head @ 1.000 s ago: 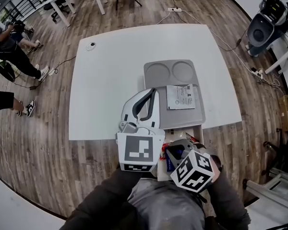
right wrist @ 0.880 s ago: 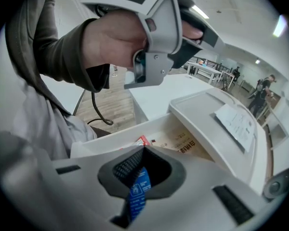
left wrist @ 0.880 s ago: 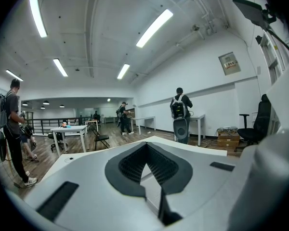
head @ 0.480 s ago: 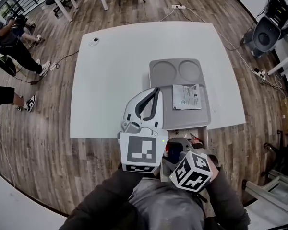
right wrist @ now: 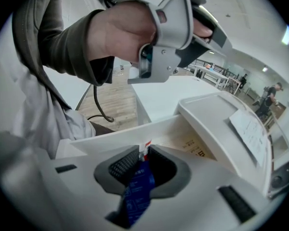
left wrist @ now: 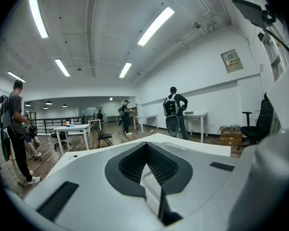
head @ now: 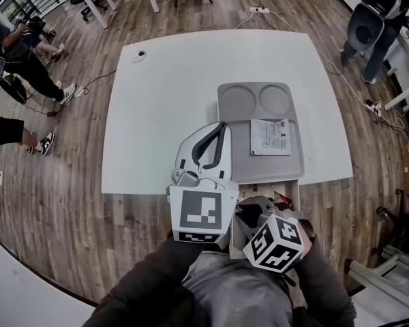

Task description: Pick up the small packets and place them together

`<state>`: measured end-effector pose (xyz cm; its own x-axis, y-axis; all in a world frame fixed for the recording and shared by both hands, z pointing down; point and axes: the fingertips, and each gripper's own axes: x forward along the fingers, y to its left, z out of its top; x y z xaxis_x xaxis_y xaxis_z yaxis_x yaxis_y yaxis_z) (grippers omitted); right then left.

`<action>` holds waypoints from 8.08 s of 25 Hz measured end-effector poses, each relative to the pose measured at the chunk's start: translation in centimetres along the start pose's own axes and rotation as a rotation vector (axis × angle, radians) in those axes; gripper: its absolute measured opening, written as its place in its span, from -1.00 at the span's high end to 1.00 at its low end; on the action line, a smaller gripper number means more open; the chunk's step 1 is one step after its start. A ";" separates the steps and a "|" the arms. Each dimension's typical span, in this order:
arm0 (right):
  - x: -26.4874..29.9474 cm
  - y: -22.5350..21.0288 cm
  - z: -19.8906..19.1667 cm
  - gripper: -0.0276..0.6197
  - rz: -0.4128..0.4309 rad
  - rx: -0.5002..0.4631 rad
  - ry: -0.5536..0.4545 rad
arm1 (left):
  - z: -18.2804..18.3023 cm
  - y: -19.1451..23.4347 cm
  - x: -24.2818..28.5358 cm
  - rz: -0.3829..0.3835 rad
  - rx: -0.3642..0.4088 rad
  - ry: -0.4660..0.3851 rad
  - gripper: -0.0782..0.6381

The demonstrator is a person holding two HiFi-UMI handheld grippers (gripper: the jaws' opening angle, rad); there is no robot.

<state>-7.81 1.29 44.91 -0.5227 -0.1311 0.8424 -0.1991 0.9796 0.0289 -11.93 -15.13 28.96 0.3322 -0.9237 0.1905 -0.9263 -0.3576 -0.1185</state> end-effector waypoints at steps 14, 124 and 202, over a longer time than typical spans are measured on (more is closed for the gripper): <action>-7.2 0.7 4.7 0.71 -0.101 -0.009 -0.129 | 3.9 -1.1 -3.2 -0.003 0.020 -0.027 0.78; -0.1 -1.0 -1.3 -0.04 -0.039 0.048 0.032 | -2.9 -1.7 0.2 -0.050 -0.016 0.024 0.78; -5.6 -11.9 8.5 0.57 -0.243 0.043 -0.120 | -0.9 3.8 3.3 -0.024 -0.042 0.079 0.78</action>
<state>-9.53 -10.97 35.28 -0.5496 -0.3809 0.7435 -0.3639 0.9103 0.1973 -14.49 -19.35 30.02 0.3407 -0.9006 0.2697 -0.9255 -0.3718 -0.0724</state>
